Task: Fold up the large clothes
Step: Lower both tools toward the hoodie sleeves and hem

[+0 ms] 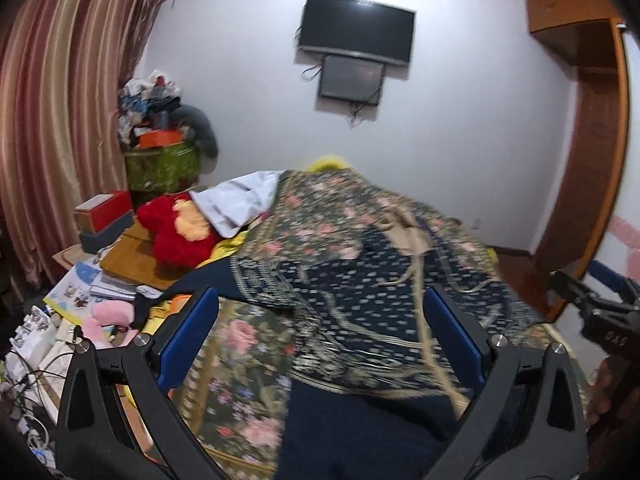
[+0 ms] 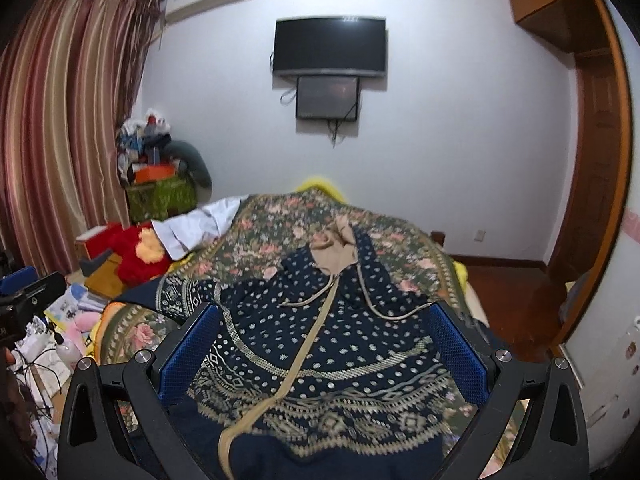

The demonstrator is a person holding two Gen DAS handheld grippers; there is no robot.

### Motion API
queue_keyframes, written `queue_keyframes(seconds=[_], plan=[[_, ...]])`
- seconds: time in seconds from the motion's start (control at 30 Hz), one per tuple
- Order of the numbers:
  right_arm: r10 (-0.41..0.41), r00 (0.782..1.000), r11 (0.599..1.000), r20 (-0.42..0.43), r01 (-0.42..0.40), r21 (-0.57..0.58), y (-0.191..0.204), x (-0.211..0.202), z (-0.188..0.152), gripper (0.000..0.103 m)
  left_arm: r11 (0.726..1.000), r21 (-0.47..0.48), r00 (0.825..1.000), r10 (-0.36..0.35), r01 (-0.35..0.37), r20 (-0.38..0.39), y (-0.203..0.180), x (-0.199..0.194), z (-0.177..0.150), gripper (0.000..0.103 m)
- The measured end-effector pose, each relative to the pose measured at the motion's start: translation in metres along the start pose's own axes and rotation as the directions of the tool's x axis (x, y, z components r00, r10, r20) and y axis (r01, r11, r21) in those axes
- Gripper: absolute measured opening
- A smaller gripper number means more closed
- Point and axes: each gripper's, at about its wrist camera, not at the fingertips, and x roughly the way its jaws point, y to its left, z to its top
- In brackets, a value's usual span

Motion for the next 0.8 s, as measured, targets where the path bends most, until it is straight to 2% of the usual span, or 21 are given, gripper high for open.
queue_keyframes(seconds=[0.13,0.23,0.37,0.47,0.53,0.6,0.67,0.8], plan=[[0.064,0.994,0.998,-0.091,-0.062,0.02,0.005,0.057,0.013,0.103,0.996,0.002,0.994,0.09,-0.09,-0.069,0.03,0.057,0.006,0.103],[0.091,0.979,0.996,-0.18,-0.088,0.023,0.014,0.108,0.019,0.103,0.993,-0.015,0.983,0.114,-0.117,-0.146,0.052,0.102,0.004,0.103],[0.125,0.943,0.992,-0.31,-0.123,0.027,0.027,0.172,0.014,0.103,0.99,-0.066,0.946,0.095,-0.121,-0.309,0.087,0.173,-0.006,0.103],[0.125,0.915,0.991,-0.383,-0.133,0.008,0.037,0.219,0.003,0.103,0.984,-0.126,0.915,0.063,-0.122,-0.399,0.106,0.21,-0.019,0.102],[0.123,0.892,0.99,-0.434,-0.144,-0.015,0.044,0.246,-0.006,0.103,0.974,-0.192,0.892,0.019,-0.117,-0.452,0.121,0.228,-0.027,0.098],[0.128,0.862,0.984,-0.49,-0.171,-0.042,0.053,0.273,-0.016,0.103,0.955,-0.278,0.863,-0.051,-0.105,-0.502,0.136,0.249,-0.036,0.094],[0.124,0.837,0.979,-0.533,-0.192,-0.074,0.061,0.296,-0.025,0.103,0.924,-0.367,0.839,-0.111,-0.111,-0.533,0.154,0.263,-0.043,0.092],[0.143,0.799,0.963,-0.584,-0.248,-0.103,0.08,0.332,-0.04,0.103,0.877,-0.468,0.823,-0.183,-0.11,-0.537,0.179,0.281,-0.047,0.091]])
